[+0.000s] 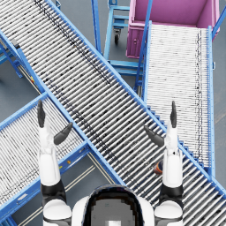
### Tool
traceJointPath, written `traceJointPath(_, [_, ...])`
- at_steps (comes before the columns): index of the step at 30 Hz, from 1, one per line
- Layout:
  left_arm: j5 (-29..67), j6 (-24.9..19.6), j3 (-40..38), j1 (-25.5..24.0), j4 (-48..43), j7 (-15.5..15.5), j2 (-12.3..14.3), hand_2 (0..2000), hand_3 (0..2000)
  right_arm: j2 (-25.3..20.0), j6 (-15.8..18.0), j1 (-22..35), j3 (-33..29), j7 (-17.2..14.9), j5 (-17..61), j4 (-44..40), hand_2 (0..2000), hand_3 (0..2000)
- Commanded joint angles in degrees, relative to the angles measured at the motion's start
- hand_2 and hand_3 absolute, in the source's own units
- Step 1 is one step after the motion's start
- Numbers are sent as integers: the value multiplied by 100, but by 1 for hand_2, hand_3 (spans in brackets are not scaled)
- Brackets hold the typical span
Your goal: Pick up the oil and place it on the left assembly line, put the cola on the right, and keep Sprite still
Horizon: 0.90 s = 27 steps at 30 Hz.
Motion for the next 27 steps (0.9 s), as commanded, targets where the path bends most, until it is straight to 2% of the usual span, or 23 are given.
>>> traceJointPath(1, [2,0,-126,14,41,0,1,0,0,-6,0,27,-126,0,2,-50,0,0])
traceJointPath(19, [5,0,-195,-253,11,0,115,0,0,-118,0,-165,-206,0,5,-92,0,0])
traceJointPath(27, [5,0,-232,-156,-19,0,107,0,0,-157,0,-126,-217,0,5,-50,0,0])
